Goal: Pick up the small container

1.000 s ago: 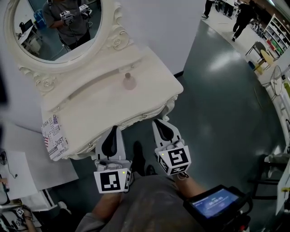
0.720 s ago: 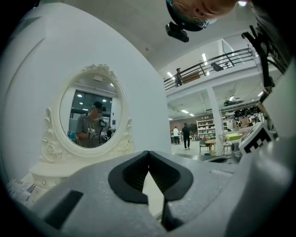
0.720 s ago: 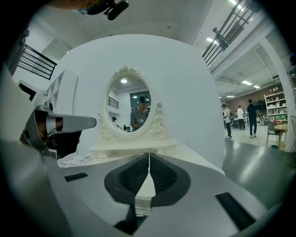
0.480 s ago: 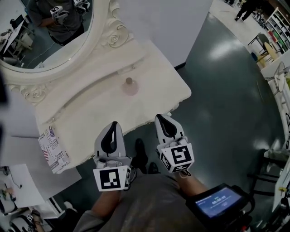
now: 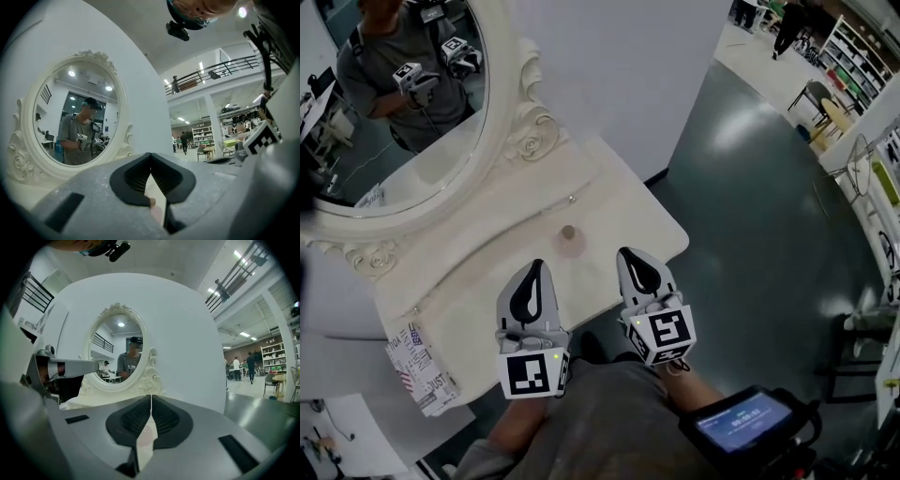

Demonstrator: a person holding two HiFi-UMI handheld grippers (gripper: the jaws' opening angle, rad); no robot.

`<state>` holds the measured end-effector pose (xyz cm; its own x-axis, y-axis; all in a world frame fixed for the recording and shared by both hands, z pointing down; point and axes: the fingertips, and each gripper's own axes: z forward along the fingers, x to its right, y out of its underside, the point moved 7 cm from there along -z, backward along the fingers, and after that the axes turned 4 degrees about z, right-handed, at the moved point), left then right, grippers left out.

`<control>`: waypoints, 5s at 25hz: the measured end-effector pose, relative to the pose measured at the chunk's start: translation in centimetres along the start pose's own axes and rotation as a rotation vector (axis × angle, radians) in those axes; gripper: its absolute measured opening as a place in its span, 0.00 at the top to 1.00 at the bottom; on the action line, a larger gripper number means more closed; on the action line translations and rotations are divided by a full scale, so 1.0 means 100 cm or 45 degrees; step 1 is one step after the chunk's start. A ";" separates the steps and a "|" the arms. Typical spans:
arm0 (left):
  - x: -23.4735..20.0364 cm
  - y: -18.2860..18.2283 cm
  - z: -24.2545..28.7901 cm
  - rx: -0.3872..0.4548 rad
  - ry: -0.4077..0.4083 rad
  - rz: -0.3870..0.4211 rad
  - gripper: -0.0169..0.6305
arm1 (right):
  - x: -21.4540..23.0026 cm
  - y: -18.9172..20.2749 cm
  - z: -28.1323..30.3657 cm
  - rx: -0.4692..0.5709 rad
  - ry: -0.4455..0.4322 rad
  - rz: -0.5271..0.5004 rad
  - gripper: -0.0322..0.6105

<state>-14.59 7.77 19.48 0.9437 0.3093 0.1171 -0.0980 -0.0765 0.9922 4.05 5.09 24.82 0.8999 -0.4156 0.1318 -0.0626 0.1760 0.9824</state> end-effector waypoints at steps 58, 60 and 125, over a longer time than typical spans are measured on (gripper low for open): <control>0.023 0.202 0.128 -0.358 -0.050 -0.201 0.47 | 0.112 0.110 0.102 -0.484 -0.169 0.124 0.93; 0.022 0.204 0.128 -0.367 -0.055 -0.206 0.49 | 0.112 0.112 0.101 -0.488 -0.169 0.127 0.93; 0.025 0.201 0.133 -0.329 -0.057 -0.111 0.75 | 0.113 0.114 0.102 -0.488 -0.170 0.170 0.93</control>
<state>-9.97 -5.61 39.21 0.9646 0.2615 0.0342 -0.0875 0.1950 0.9769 9.06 -6.71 38.88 0.8293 -0.4743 0.2955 0.0129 0.5449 0.8384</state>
